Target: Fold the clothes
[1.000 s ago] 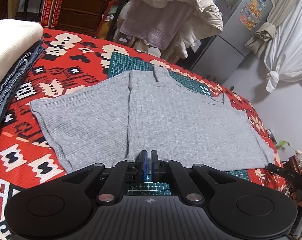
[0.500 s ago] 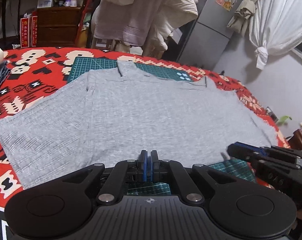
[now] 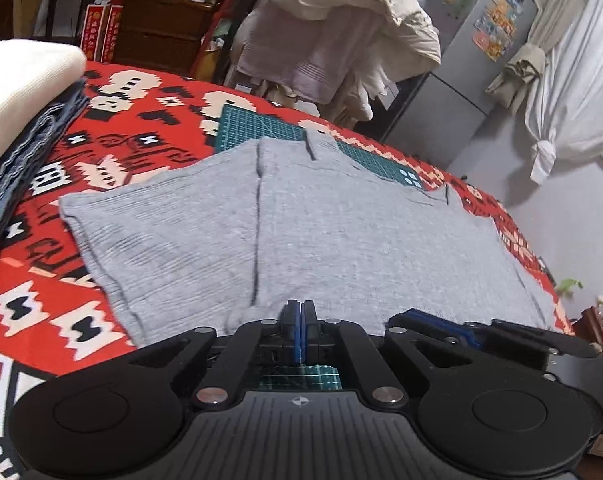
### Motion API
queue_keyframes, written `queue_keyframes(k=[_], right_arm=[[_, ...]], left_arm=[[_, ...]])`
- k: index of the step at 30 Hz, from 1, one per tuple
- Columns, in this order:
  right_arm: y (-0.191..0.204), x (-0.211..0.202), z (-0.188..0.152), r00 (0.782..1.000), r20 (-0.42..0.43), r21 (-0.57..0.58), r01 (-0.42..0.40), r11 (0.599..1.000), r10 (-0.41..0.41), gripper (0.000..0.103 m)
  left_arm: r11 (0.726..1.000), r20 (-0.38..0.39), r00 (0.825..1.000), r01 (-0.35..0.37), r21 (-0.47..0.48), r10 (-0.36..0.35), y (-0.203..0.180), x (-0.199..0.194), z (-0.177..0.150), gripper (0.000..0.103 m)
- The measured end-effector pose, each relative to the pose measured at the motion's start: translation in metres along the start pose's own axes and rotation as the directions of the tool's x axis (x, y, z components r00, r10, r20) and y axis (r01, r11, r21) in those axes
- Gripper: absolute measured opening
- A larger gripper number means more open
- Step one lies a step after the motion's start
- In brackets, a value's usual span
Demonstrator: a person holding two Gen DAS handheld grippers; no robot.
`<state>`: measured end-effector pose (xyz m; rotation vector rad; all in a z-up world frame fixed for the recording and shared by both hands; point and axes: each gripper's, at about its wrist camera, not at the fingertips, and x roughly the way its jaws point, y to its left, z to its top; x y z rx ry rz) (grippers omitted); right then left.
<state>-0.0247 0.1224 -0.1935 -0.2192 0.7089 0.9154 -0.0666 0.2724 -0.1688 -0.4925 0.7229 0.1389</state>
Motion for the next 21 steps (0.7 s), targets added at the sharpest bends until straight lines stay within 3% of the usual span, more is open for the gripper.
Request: queue_keyframes(k=[10, 21], right_arm=[[0.025, 0.012, 0.008, 0.999, -0.016, -0.033, -0.051, 0.998, 0.051, 0.011], [-0.045, -0.018, -0.004, 0.995, -0.026, 0.073, 0.093, 0.993, -0.092, 0.009]], left_arm=[[1.0, 0.005, 1.0, 0.004, -0.029, -0.004, 0.012, -0.009, -0.002, 0.002], [0.999, 0.004, 1.0, 0.006, -0.035, -0.005, 0.014, -0.009, -0.002, 0.002]])
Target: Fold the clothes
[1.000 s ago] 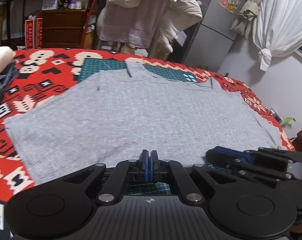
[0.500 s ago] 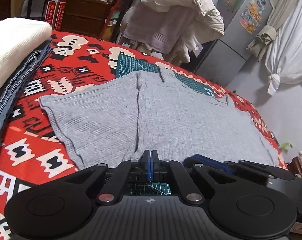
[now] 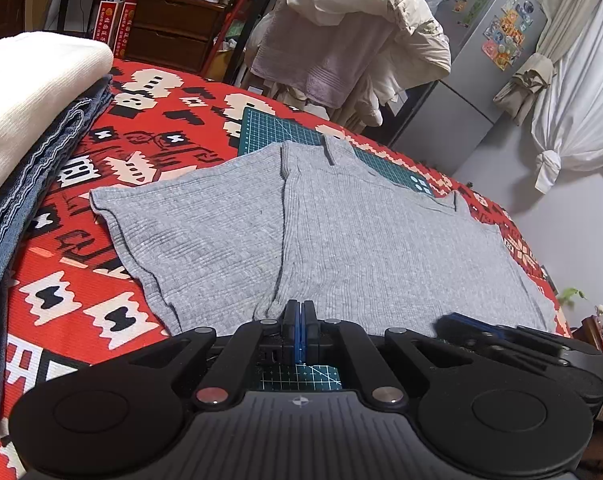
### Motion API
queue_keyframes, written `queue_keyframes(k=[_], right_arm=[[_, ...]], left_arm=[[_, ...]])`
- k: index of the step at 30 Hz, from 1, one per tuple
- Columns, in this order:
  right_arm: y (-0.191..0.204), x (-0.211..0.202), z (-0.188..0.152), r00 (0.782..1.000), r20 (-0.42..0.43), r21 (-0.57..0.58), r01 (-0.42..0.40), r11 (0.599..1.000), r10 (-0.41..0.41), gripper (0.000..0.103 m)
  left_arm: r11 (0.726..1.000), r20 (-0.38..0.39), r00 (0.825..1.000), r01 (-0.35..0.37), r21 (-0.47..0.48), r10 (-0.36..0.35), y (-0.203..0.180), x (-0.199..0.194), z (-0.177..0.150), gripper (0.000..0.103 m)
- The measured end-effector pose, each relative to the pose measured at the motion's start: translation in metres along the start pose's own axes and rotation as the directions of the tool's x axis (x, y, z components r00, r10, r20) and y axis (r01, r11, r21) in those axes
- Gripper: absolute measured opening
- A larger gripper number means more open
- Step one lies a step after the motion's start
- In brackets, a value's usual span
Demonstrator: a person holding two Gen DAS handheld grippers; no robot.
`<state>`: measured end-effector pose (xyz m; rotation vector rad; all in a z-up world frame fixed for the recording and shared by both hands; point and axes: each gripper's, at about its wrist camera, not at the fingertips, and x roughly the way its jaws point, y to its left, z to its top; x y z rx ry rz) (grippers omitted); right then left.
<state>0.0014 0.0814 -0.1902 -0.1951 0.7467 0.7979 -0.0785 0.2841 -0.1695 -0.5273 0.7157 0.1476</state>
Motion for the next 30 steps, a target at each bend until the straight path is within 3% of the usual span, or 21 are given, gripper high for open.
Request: queue_keyframes(k=[15, 25, 30], right_arm=[[-0.072, -0.024, -0.008, 0.99, 0.008, 0.133, 0.137, 0.982, -0.139, 0.011], [-0.046, -0.026, -0.006, 0.998, 0.013, 0.113, 0.055, 0.992, -0.056, 0.012], [-0.034, -0.038, -0.008, 0.996, 0.043, 0.078, 0.07, 0.995, -0.073, 0.014]], left_arm=[[1.0, -0.007, 1.0, -0.007, 0.003, 0.007, -0.002, -0.002, 0.001, 0.002], [1.0, -0.001, 1.0, -0.012, 0.01, 0.012, -0.006, -0.009, 0.002, 0.002], [0.999, 0.007, 1.0, -0.023, 0.026, 0.023, -0.012, -0.018, 0.001, 0.002]])
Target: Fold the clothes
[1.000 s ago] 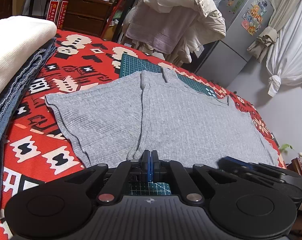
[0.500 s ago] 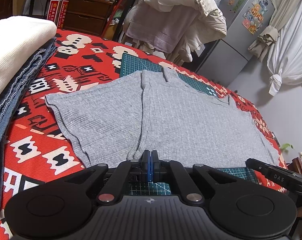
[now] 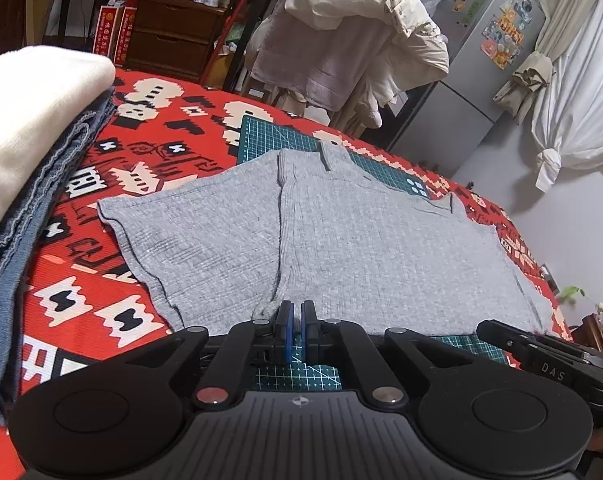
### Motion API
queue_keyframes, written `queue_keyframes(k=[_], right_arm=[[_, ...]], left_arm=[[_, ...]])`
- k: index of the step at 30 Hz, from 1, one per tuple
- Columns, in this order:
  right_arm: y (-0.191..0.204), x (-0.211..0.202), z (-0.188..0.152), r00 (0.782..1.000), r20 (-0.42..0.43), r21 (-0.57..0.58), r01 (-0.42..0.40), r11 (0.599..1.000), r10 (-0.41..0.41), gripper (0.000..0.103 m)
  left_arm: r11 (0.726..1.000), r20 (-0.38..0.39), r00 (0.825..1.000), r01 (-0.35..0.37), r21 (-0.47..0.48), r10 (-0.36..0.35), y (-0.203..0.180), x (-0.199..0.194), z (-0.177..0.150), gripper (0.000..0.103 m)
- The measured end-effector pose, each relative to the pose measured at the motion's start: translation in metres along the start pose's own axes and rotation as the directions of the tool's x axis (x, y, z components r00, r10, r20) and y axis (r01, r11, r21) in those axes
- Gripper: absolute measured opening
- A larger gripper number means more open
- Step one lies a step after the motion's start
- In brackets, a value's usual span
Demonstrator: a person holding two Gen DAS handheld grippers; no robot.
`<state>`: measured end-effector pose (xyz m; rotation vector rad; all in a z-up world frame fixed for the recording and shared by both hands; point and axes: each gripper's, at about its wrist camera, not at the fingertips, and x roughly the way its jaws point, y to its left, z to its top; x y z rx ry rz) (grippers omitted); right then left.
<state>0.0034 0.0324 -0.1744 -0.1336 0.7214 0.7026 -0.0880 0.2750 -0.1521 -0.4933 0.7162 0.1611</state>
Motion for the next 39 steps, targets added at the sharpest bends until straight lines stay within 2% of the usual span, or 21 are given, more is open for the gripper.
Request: queue_keyframes(k=[2, 3, 4, 5, 7, 9, 10, 12, 13, 14, 17, 18, 23, 26, 30, 33, 39], right_arm=[[0.001, -0.004, -0.002, 1.0, 0.013, -0.007, 0.012, 1.0, -0.012, 0.015], [0.0, -0.006, -0.003, 1.0, 0.02, -0.005, 0.021, 1.0, -0.021, 0.021], [-0.003, -0.006, -0.004, 0.999, 0.03, -0.006, 0.036, 0.999, -0.035, 0.032], [-0.006, -0.007, -0.005, 0.998, 0.04, -0.008, 0.051, 0.999, -0.05, 0.036], [-0.011, -0.007, -0.005, 0.995, 0.06, -0.02, 0.079, 0.997, -0.078, 0.037], [-0.021, -0.004, -0.002, 0.994, 0.069, -0.028, 0.091, 0.995, -0.089, 0.041], [-0.025, -0.002, 0.001, 0.993, 0.072, -0.034, 0.093, 0.995, -0.09, 0.044], [-0.033, 0.004, 0.005, 0.994, 0.072, -0.045, 0.091, 0.995, -0.088, 0.056], [-0.037, 0.007, 0.008, 0.994, 0.072, -0.047, 0.086, 0.995, -0.082, 0.059], [-0.042, 0.01, 0.011, 0.995, 0.077, -0.05, 0.073, 0.996, -0.069, 0.066], [-0.048, 0.021, 0.021, 0.994, 0.08, -0.091, 0.08, 0.993, -0.073, 0.077], [-0.05, 0.024, 0.024, 0.994, 0.084, -0.1, 0.076, 0.992, -0.068, 0.084], [-0.06, 0.04, 0.036, 0.995, 0.093, -0.081, 0.034, 0.996, -0.026, 0.098], [-0.059, 0.048, 0.038, 0.994, 0.094, -0.098, 0.059, 0.993, -0.05, 0.102], [-0.056, 0.059, 0.034, 0.995, 0.068, -0.107, 0.081, 0.991, -0.074, 0.102], [-0.052, 0.07, 0.028, 0.995, 0.032, -0.123, 0.101, 0.987, -0.097, 0.102], [-0.061, 0.073, 0.024, 0.998, 0.018, -0.074, 0.057, 0.996, -0.056, 0.102]], left_arm=[[1.0, 0.005, 1.0, -0.012, 0.022, 0.012, -0.005, -0.002, -0.002, 0.002], [0.999, 0.008, 1.0, -0.021, 0.039, 0.021, -0.009, -0.002, -0.003, 0.005], [0.998, 0.012, 0.999, -0.03, 0.055, 0.029, -0.013, -0.002, -0.003, 0.007], [0.997, 0.016, 0.999, -0.039, 0.072, 0.038, -0.017, -0.002, -0.004, 0.008], [0.994, 0.024, 0.999, -0.047, 0.103, 0.045, -0.026, 0.0, -0.004, 0.014], [0.99, 0.033, 0.998, -0.053, 0.133, 0.049, -0.035, 0.003, -0.003, 0.03], [0.987, 0.041, 0.998, -0.057, 0.147, 0.052, -0.04, 0.004, -0.002, 0.031], [0.982, 0.053, 0.997, -0.066, 0.178, 0.058, -0.051, 0.009, 0.001, 0.031], [0.979, 0.056, 0.997, -0.069, 0.193, 0.06, -0.056, 0.012, 0.003, 0.033], [0.977, 0.058, 0.996, -0.074, 0.202, 0.063, -0.059, 0.016, 0.005, 0.037], [0.972, 0.06, 0.995, -0.085, 0.219, 0.074, -0.068, 0.026, 0.011, 0.038], [0.971, 0.058, 0.996, -0.085, 0.223, 0.074, -0.07, 0.031, 0.014, 0.038], [0.959, 0.035, 0.997, -0.072, 0.276, 0.065, -0.089, 0.057, 0.025, 0.037], [0.944, 0.022, 0.999, -0.053, 0.327, 0.049, -0.106, 0.072, 0.028, 0.027], [0.938, -0.018, 1.0, -0.007, 0.347, 0.014, -0.118, 0.091, 0.03, 0.008], [0.928, -0.032, 0.999, 0.009, 0.372, 0.003, -0.124, 0.098, 0.028, 0.003], [0.915, -0.049, 0.999, 0.022, 0.403, -0.002, -0.13, 0.108, 0.021, 0.001]])
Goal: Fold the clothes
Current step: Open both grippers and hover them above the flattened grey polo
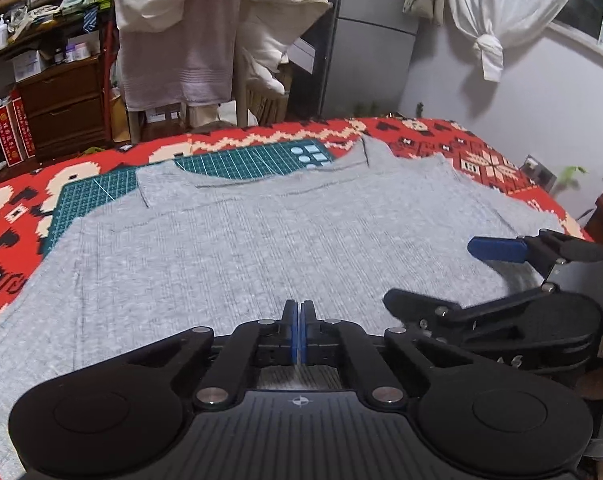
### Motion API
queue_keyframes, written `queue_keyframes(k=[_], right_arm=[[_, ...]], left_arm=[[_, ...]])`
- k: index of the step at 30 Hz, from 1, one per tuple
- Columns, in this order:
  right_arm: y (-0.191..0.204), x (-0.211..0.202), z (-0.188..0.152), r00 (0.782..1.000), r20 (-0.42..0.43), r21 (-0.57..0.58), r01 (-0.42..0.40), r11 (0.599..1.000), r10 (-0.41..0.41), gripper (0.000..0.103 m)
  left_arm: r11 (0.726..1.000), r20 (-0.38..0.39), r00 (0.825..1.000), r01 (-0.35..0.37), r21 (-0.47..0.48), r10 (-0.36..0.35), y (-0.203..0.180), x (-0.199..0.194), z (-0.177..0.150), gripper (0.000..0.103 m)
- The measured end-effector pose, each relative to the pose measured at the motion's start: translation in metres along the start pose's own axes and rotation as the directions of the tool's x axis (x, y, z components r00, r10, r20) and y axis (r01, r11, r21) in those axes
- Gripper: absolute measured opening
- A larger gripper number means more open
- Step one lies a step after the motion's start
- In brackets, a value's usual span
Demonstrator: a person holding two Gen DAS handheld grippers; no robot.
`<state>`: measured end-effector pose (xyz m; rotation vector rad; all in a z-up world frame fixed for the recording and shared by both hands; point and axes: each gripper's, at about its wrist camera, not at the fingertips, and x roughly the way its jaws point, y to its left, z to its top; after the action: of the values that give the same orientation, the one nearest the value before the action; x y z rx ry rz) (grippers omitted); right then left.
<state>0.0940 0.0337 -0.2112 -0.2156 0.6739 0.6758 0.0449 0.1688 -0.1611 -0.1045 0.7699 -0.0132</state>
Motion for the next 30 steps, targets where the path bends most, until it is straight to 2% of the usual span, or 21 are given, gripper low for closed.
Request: queue_keyframes(k=[10, 14, 17, 24, 30], right_arm=[[-0.001, 0.0, -0.001, 1.0, 0.003, -0.005, -0.004, 1.0, 0.004, 0.103], [0.0, 0.0, 0.0, 1.0, 0.003, -0.005, -0.005, 1.0, 0.005, 0.103], [0.0, 0.0, 0.001, 1.0, 0.002, -0.005, -0.006, 1.0, 0.006, 0.103], [-0.001, 0.0, 0.0, 1.0, 0.002, -0.005, -0.007, 1.0, 0.007, 0.103], [-0.001, 0.001, 0.0, 1.0, 0.003, -0.005, -0.007, 1.0, 0.007, 0.102]], left_arm=[[1.0, 0.004, 1.0, -0.002, 0.017, 0.002, 0.003, -0.012, -0.012, 0.002], [0.999, 0.022, 1.0, 0.02, 0.025, -0.021, 0.001, -0.026, -0.016, 0.001], [0.999, 0.052, 0.998, 0.041, 0.018, -0.042, 0.001, -0.029, -0.008, 0.001], [0.999, 0.05, 0.998, 0.048, -0.025, -0.046, -0.002, 0.0, 0.021, 0.001], [0.998, 0.02, 0.998, 0.058, -0.032, -0.057, -0.002, 0.018, 0.028, 0.001]])
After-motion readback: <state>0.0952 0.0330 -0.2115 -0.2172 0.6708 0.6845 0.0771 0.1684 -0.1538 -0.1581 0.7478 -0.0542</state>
